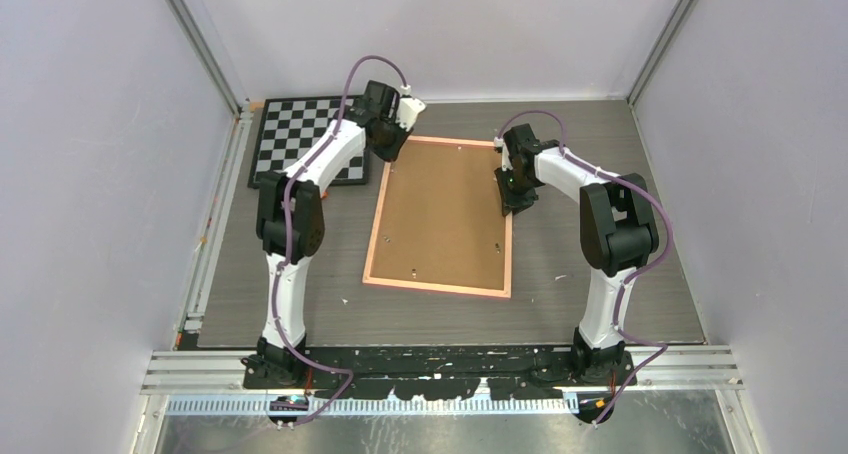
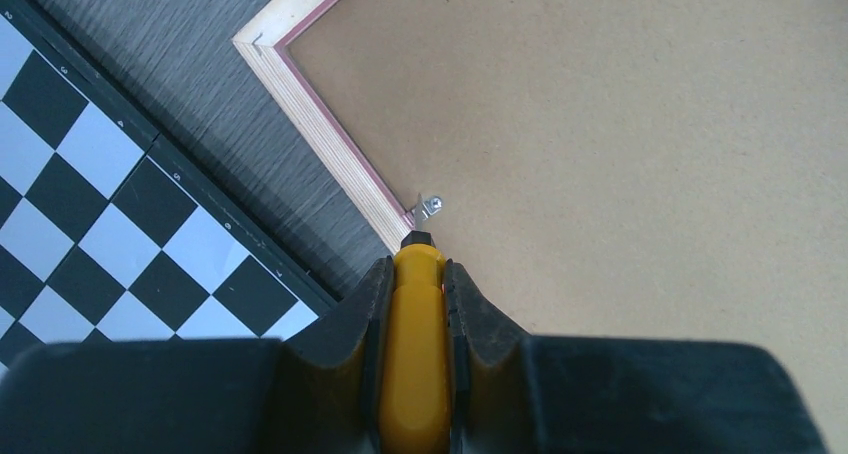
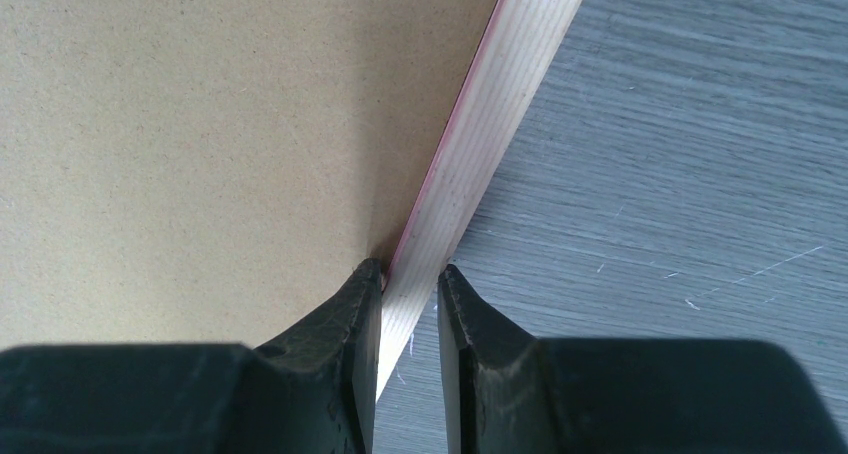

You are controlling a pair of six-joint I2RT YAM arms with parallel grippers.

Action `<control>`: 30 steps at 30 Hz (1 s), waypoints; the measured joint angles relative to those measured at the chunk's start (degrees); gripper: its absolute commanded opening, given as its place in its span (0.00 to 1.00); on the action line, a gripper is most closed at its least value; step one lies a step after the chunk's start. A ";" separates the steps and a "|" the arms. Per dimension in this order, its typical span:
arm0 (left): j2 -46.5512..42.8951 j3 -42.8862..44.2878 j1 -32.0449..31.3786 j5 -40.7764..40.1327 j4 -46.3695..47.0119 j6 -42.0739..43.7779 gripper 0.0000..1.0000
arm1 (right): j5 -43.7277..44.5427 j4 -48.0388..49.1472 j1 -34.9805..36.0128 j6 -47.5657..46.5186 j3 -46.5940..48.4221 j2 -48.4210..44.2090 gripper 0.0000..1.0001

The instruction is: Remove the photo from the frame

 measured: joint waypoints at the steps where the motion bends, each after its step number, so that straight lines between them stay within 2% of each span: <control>1: 0.48 0.35 0.00 -0.24 0.13 0.02 0.00 | 0.02 0.00 0.00 0.00 0.00 0.00 0.01; 14: 1.95 0.13 -0.02 -2.75 1.70 2.82 0.00 | 0.00 0.00 0.00 -0.04 0.00 0.00 0.01; 22: -0.26 -3.96 -0.13 -1.95 4.55 4.50 0.00 | 0.02 0.00 0.00 -0.07 0.00 0.00 0.01; 30: -1.31 -5.09 -0.31 -0.46 3.65 5.03 0.00 | 0.02 0.00 0.00 -0.13 0.00 0.00 0.01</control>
